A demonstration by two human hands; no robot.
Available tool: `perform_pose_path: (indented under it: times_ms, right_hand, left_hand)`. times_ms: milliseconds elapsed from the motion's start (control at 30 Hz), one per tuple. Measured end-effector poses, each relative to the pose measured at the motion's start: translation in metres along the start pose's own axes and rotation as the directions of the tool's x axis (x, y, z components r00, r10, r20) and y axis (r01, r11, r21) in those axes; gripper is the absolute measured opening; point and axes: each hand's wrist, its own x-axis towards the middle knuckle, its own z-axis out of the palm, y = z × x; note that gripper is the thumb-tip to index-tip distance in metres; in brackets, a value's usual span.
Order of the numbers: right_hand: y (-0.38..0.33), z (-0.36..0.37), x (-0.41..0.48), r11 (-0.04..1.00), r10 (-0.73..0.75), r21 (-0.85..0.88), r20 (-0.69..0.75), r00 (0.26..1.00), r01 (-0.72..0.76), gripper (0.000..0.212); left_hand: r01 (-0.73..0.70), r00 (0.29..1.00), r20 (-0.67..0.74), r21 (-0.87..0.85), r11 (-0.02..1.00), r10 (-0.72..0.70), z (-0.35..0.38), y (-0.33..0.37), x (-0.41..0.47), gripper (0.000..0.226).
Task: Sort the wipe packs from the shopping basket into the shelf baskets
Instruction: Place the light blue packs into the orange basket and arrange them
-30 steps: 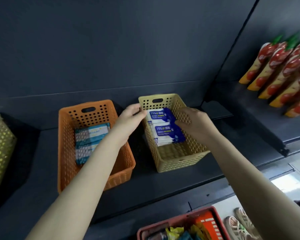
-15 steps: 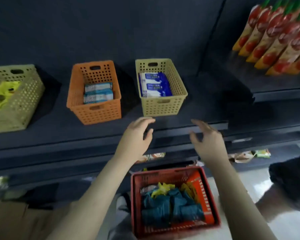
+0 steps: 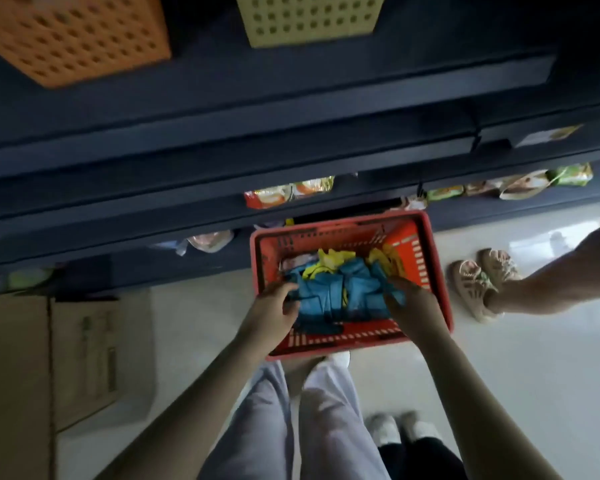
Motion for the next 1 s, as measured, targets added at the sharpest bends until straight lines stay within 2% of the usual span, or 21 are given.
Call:
perform_pose_path:
  times_ms: [100, 167, 333, 433, 533, 633, 867, 933, 1000]
  right_hand:
    - [0.033, 0.043, 0.037, 0.997, 0.071, 0.009, 0.072, 0.995, -0.072, 0.044]
    - [0.052, 0.069, 0.065, 0.998, 0.068, -0.014, 0.092, 0.993, -0.067, 0.046]
    - [0.084, 0.117, 0.117, 0.999, 0.037, -0.017, 0.119, 0.992, -0.036, 0.050]
    - [0.099, 0.135, 0.133, 0.998, 0.054, -0.043, 0.121, 0.991, -0.050, 0.050]
    - [0.107, 0.143, 0.141, 0.995, 0.053, -0.089, 0.099, 0.994, -0.045, 0.048]
    - [0.111, 0.144, 0.146, 0.993, 0.034, -0.116, 0.076, 0.997, -0.025, 0.048]
    - [0.111, 0.147, 0.147, 0.977, 0.042, -0.212, 0.057, 0.997, -0.029, 0.046]
    - [0.113, 0.148, 0.149, 0.980, 0.043, -0.195, 0.074, 0.996, -0.027, 0.044]
    - [0.116, 0.146, 0.148, 0.995, 0.033, -0.099, 0.076, 0.997, -0.025, 0.046]
  left_hand:
    - [0.099, 0.992, 0.078, -0.040, 0.994, -0.095, 0.053, -0.037, 0.029, 0.035]
    - [0.160, 0.983, 0.101, -0.073, 0.985, -0.152, 0.086, -0.058, 0.052, 0.038]
    - [0.345, 0.939, 0.077, -0.163, 0.924, -0.336, 0.136, -0.090, 0.097, 0.057]
    - [0.410, 0.911, 0.141, -0.212, 0.887, -0.388, 0.152, -0.105, 0.112, 0.069]
    - [0.463, 0.881, 0.224, -0.227, 0.857, -0.417, 0.163, -0.115, 0.113, 0.069]
    - [0.467, 0.878, 0.227, -0.219, 0.857, -0.421, 0.172, -0.121, 0.109, 0.059]
    - [0.419, 0.907, 0.133, -0.177, 0.891, -0.400, 0.174, -0.120, 0.114, 0.043]
    - [0.400, 0.914, 0.129, -0.150, 0.904, -0.383, 0.173, -0.118, 0.115, 0.035]
    - [0.352, 0.932, 0.127, -0.099, 0.931, -0.339, 0.172, -0.120, 0.116, 0.023]
